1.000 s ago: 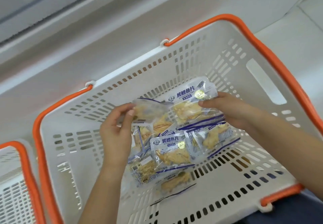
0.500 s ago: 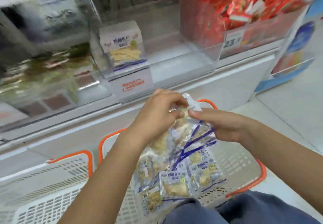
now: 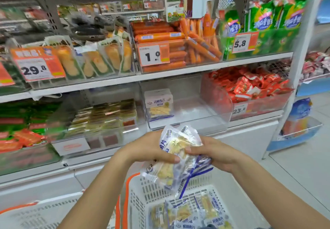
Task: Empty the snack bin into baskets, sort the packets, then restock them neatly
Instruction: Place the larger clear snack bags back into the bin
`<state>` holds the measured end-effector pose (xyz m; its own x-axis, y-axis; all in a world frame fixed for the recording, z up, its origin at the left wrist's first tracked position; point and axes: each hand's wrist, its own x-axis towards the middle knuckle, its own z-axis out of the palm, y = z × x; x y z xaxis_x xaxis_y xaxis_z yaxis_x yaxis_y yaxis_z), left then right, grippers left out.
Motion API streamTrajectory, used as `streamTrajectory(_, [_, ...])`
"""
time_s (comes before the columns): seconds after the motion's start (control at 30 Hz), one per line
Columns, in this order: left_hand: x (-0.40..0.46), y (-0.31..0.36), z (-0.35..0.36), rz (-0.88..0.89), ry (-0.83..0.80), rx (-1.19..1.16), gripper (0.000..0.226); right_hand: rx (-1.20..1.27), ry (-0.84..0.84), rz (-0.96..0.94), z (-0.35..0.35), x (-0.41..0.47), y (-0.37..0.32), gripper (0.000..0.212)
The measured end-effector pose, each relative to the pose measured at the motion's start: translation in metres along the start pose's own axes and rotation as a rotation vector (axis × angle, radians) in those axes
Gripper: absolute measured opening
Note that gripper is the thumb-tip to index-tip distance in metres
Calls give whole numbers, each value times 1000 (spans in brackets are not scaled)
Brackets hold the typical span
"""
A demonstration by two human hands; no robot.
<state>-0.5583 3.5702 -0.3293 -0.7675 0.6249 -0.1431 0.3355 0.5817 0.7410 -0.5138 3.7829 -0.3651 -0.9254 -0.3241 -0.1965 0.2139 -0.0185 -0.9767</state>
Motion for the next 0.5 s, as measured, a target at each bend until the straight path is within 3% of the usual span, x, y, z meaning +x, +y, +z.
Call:
streamTrajectory(0.1, [9, 8, -20, 35, -42, 6, 47, 7, -12, -76, -2, 9, -11, 41])
streamTrajectory(0.2, [27, 19, -37, 66, -33, 36, 40, -85, 111, -181, -9, 20, -28, 33])
streamTrajectory(0.3, [50, 32, -53, 91, 159, 232, 36, -130, 367, -309, -25, 45, -35, 39])
streamTrajectory(0.4, [80, 44, -71, 94, 480, 537, 43, -75, 701, -433, -49, 75, -28, 8])
streamTrajectory(0.5, [124, 38, -79, 109, 536, 761, 39, -422, 777, -367, -72, 102, 0, 28])
